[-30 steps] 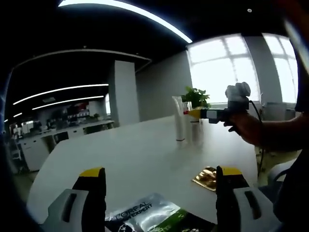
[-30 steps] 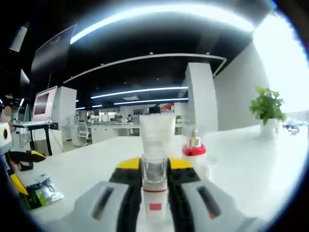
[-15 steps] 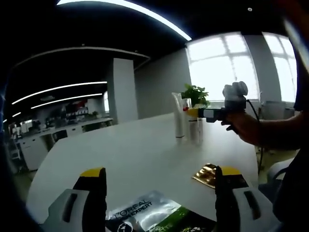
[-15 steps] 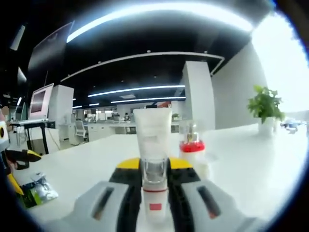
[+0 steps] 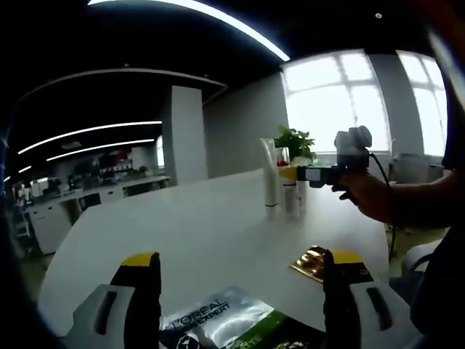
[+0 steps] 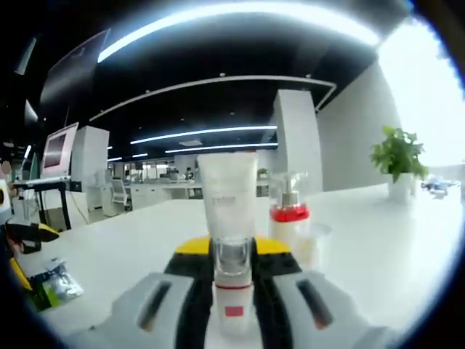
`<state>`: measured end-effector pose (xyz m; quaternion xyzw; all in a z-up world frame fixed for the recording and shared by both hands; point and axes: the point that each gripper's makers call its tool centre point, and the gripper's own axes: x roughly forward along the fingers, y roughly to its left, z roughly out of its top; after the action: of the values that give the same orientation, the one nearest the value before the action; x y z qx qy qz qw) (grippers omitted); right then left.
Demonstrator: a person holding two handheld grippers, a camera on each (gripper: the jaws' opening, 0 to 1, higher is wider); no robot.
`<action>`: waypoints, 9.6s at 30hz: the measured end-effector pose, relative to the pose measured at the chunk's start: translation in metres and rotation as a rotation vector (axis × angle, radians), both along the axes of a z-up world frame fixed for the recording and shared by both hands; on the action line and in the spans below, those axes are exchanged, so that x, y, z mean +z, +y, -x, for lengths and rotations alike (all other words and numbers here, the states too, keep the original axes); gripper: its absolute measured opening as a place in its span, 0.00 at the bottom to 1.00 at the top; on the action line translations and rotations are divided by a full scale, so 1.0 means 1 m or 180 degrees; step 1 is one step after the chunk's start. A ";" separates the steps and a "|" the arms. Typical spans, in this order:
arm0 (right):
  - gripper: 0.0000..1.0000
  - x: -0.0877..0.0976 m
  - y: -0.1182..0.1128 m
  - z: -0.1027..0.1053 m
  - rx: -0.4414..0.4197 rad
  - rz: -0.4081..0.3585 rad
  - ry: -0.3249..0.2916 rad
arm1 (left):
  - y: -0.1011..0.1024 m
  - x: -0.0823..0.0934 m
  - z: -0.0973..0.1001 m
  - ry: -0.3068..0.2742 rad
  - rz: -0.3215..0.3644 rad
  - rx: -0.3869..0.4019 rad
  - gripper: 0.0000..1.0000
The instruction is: Arrange the skincare products in the storage area until every visible bottle or jar stands upright without overlapping.
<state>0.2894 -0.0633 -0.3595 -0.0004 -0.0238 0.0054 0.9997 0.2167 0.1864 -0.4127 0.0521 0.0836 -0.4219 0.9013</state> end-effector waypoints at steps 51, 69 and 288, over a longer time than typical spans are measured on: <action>0.36 -0.011 0.016 0.021 0.0009 -0.0100 0.0115 | 0.002 -0.001 0.001 0.0045 0.0006 0.0002 0.90; 0.45 -0.012 0.006 0.062 0.0106 -0.0017 0.0156 | -0.003 0.010 0.012 0.0029 0.0052 0.0032 0.91; 0.00 -0.118 0.276 0.128 0.2444 -0.2102 0.2933 | 0.083 -0.066 0.046 0.0651 -0.0806 0.0089 0.00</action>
<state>0.1612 0.2131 -0.4777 0.3154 0.4053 0.3515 0.7828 0.1709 0.2689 -0.4786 0.1209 0.2282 -0.3984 0.8801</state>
